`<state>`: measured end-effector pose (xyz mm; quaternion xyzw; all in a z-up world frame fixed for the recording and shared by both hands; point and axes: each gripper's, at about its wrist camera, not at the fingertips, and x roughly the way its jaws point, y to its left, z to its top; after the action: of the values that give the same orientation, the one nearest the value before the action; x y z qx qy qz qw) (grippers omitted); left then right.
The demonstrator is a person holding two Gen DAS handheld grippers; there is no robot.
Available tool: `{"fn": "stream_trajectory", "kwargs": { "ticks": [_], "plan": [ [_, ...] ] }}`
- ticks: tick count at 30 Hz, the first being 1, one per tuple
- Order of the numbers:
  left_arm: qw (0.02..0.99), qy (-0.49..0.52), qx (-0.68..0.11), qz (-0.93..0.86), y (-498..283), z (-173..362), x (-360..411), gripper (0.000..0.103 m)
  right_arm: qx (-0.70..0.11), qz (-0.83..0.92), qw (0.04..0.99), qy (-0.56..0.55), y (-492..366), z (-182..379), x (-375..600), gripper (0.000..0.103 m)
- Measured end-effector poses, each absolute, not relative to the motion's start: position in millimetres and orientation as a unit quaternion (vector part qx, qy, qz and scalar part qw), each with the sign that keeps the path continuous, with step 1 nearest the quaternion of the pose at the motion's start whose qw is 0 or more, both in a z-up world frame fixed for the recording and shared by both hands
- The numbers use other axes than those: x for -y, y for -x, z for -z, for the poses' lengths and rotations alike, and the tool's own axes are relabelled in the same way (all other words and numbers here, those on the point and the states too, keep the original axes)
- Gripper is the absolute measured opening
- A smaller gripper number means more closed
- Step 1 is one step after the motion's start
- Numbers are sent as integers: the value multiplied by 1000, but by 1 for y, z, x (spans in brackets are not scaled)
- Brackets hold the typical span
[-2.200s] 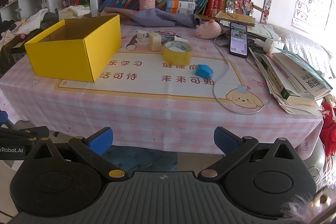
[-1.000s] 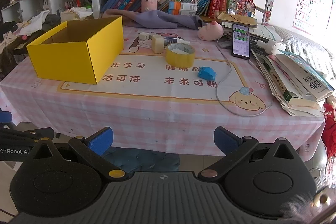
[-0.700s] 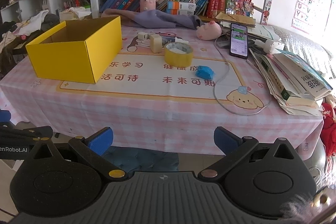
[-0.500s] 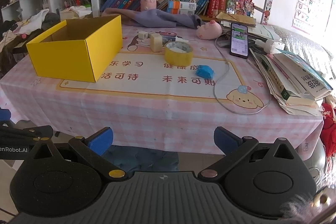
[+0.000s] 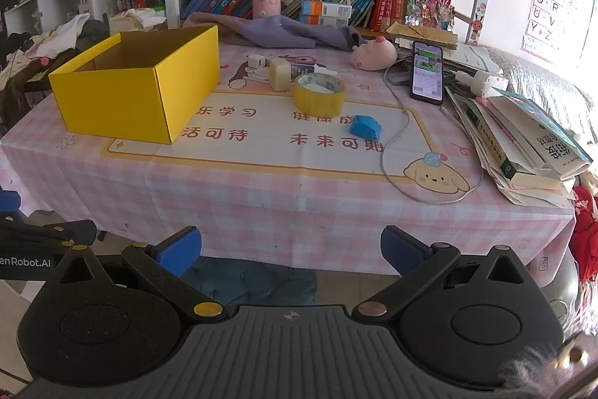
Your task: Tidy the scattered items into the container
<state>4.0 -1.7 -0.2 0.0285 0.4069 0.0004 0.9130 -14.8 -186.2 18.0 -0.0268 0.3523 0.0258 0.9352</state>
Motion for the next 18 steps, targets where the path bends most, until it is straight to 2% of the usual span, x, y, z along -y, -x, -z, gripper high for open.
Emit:
{"fn": "stream_trajectory", "kwargs": {
  "ticks": [18],
  "plan": [
    [911, -29, -411, 2, -7, 1, -1, 103, -353, -25, 935, 24, 13, -19, 187, 103]
  ]
}}
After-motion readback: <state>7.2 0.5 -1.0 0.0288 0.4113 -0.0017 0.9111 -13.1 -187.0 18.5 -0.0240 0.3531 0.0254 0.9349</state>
